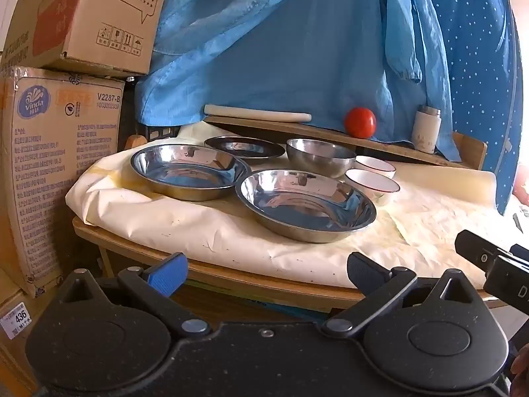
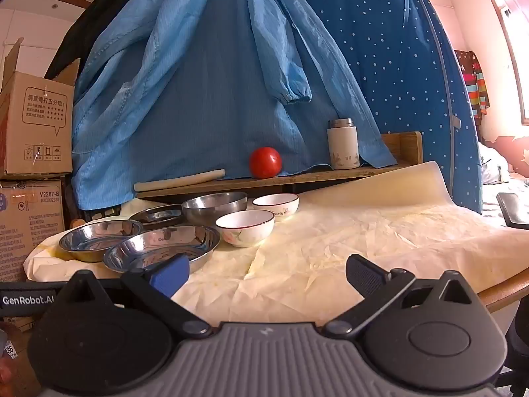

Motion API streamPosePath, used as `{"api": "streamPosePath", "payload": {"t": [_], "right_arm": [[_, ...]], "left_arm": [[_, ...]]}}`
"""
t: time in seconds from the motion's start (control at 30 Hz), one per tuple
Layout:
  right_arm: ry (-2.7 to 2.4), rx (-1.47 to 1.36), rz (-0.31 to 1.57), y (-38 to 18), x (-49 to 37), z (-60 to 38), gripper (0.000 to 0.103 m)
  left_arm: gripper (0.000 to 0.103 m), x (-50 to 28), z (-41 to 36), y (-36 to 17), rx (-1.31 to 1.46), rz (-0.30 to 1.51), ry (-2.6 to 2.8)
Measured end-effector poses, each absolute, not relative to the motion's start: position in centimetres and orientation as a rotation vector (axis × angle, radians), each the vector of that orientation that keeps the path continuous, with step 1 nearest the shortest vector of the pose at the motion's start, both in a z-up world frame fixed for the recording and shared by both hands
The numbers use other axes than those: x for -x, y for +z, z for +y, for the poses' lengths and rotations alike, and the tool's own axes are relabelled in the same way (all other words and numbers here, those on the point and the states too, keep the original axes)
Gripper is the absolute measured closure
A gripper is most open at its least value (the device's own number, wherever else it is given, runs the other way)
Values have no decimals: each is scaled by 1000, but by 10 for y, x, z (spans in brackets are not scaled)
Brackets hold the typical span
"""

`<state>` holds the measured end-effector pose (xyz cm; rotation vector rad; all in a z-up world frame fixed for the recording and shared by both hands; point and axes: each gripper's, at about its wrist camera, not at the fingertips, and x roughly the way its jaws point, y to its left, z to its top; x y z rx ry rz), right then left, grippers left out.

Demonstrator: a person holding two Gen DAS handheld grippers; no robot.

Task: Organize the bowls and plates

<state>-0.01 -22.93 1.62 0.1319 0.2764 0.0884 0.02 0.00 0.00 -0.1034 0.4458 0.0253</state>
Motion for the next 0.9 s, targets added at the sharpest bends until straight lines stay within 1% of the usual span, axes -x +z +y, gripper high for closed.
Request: {"api": "streamPosePath", "payload": {"t": [0.9], "right_arm": [[89,-139,281,15,-1,-229,0]], "left_arm": [[1,-3,2,-1,94,461,31]]}}
